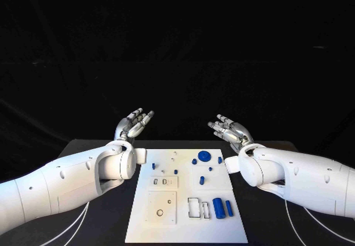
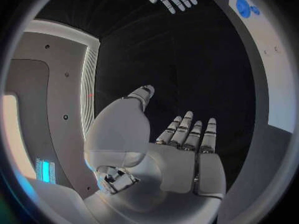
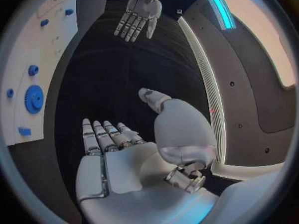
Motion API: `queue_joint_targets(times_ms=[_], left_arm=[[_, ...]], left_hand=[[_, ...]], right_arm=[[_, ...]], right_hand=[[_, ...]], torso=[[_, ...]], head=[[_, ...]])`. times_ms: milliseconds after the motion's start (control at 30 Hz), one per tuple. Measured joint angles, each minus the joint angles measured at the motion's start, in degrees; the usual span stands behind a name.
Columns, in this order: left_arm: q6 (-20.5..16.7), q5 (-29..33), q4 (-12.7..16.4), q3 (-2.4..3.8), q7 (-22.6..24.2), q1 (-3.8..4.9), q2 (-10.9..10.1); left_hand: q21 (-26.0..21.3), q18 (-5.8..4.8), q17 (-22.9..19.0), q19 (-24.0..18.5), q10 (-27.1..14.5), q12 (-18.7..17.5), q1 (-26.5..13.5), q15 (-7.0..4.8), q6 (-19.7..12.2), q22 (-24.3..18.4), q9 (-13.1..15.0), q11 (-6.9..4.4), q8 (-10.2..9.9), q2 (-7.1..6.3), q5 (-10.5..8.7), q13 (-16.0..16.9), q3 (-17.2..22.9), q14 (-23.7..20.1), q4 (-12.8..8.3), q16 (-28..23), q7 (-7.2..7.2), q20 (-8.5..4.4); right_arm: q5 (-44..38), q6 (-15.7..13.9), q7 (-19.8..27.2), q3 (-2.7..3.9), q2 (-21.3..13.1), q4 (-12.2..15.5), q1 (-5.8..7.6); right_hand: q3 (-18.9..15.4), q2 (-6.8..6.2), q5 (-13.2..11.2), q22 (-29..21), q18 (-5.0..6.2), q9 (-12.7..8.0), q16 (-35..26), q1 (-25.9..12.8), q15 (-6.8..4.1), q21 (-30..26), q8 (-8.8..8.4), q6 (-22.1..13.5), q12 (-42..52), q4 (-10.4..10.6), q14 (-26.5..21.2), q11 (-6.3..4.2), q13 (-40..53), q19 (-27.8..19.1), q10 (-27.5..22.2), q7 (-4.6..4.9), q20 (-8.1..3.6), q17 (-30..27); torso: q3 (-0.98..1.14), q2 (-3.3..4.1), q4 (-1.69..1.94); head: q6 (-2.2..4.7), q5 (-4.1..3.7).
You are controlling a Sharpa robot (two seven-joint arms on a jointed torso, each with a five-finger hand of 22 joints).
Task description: Assemble the parts on the task board
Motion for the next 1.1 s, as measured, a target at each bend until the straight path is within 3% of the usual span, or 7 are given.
queue_joint_targets(times_ms=[167, 233, 333, 433, 533, 700, 1100], left_arm=[[0.92, 0.18, -0.03, 0.00, 0.00, 0.00, 0.01], [1.44, 0.17, 1.78, -0.29, 0.00, 0.51, -1.43], [2.65, -0.21, 4.40, 0.16, 0.30, 2.50, -5.12], [3.16, -0.52, 5.04, 0.21, 0.60, 3.15, -5.79], [3.82, -0.84, 6.61, -0.22, 0.62, 3.22, -5.72], [4.55, -1.38, 8.12, 0.05, 0.60, 4.43, -6.64], [6.21, -2.02, 12.94, 0.02, -0.06, 5.17, -9.46]], left_hand=[[2.14, 0.33, 1.39, 4.12, 4.31, 2.68, 2.50, 1.13, 4.53, 1.18, 1.16, 1.41, 1.89, 0.27, 0.80, 0.30, 0.01, 7.21, 0.46, 2.25, 0.27, 0.47], [3.36, 0.32, 2.18, 6.63, 6.71, 3.79, 3.41, 1.40, 6.90, 1.80, 1.74, 1.97, 2.89, 0.35, 0.99, 0.36, 0.06, 11.48, 0.73, 3.72, 0.50, 0.52], [5.12, 1.25, 3.31, 10.12, 9.99, 4.94, 4.48, 1.35, 10.41, 2.62, 2.64, 2.32, 4.37, 0.43, 1.28, 0.38, 0.06, 17.49, 0.73, 5.86, 0.73, 0.50], [6.89, 1.32, 4.33, 13.75, 13.88, 5.86, 5.45, 1.06, 14.58, 3.34, 3.64, 2.45, 6.17, 0.19, 1.35, 0.45, 0.22, 23.23, 0.88, 7.96, 1.04, 0.45], [8.36, 2.14, 5.18, 16.89, 17.67, 6.11, 6.34, 0.56, 18.89, 3.78, 4.60, 2.28, 7.95, 0.10, 1.66, 0.45, 0.37, 27.87, 1.04, 9.70, 1.50, 0.47], [10.17, 3.12, 6.49, 21.11, 23.38, 6.11, 7.18, -0.57, 24.47, 4.08, 5.85, 1.44, 10.20, -0.14, 1.75, 0.45, 0.62, 34.09, 1.59, 12.00, 2.40, 0.36], [12.32, 4.81, 8.77, 26.92, 31.99, 5.40, 9.05, -2.54, 30.14, 3.99, 6.99, -0.31, 11.97, -1.55, 1.89, 0.53, 1.66, 41.60, 2.29, 14.38, 3.41, -0.34]], right_arm=[[-1.79, 4.67, -1.87, -0.84, 0.31, -1.15, 1.06], [-4.66, 5.56, -2.29, -1.39, 0.17, -1.59, 2.03], [-13.17, 5.61, -2.45, -0.59, -1.07, -3.45, 5.01], [-20.80, 5.09, -2.68, -0.46, -1.49, -4.06, 6.06], [-27.94, 4.63, -3.70, -1.00, -1.50, -3.86, 5.93], [-37.48, 4.16, -6.00, -0.65, -1.90, -3.66, 7.09], [-62.14, 6.97, -16.89, -0.51, -1.62, -2.32, 8.38]], right_hand=[[1.48, -0.43, 0.00, 1.08, 0.90, 1.64, 2.19, 3.97, -0.23, 2.25, 2.16, 6.92, 1.46, -2.46, 7.68, -0.04, 0.69, 5.40, 8.12, 0.48, 0.09, 1.49], [1.70, -0.85, -0.28, 1.69, 2.20, 2.54, 3.46, 5.45, -0.54, 3.56, 3.41, 10.79, 2.30, -3.64, 12.06, -0.23, 1.06, 8.79, 13.03, 0.77, 0.11, 2.31], [1.89, -1.30, -0.80, 2.47, 2.31, 3.87, 5.33, 7.14, -1.19, 5.44, 5.39, 16.91, 3.43, -5.03, 18.84, -0.70, 1.47, 14.18, 20.39, 1.19, 0.07, 3.48], [1.92, -2.03, -1.11, 3.05, 3.58, 5.22, 7.11, 8.57, -2.01, 7.18, 7.52, 23.55, 4.06, -6.41, 25.77, -1.32, 1.77, 20.06, 27.40, 1.79, 0.03, 4.58], [1.75, -2.64, -1.11, 3.25, 4.47, 6.14, 8.21, 9.64, -2.66, 8.20, 8.95, 28.38, 4.06, -7.37, 30.73, -1.78, 1.91, 24.33, 32.02, 2.54, 0.00, 5.32], [1.22, -3.68, -1.11, 3.25, 5.38, 7.21, 9.49, 10.67, -3.92, 9.13, 10.64, 34.20, 4.06, -8.55, 37.15, -2.81, 2.20, 29.75, 38.03, 3.46, -0.15, 6.39], [-0.05, -6.01, -2.24, 3.24, 6.25, 9.46, 12.36, 11.74, -7.60, 10.98, 12.22, 42.42, 4.34, -10.26, 49.73, -6.01, 2.73, 40.61, 49.99, 5.01, -2.43, 10.75]], torso=[[-0.01, 0.01, -0.01], [0.00, 0.26, -0.05], [-0.02, 1.72, -0.07], [-0.10, 3.39, 0.07], [-0.20, 4.63, 0.35], [-0.35, 6.11, 0.61], [-0.73, 8.85, 1.23]], head=[[0.00, 0.00], [-0.19, 0.03], [-0.51, 0.12], [-0.77, -0.14], [-0.85, -0.43], [-0.83, -0.83], [-0.58, -1.38]])
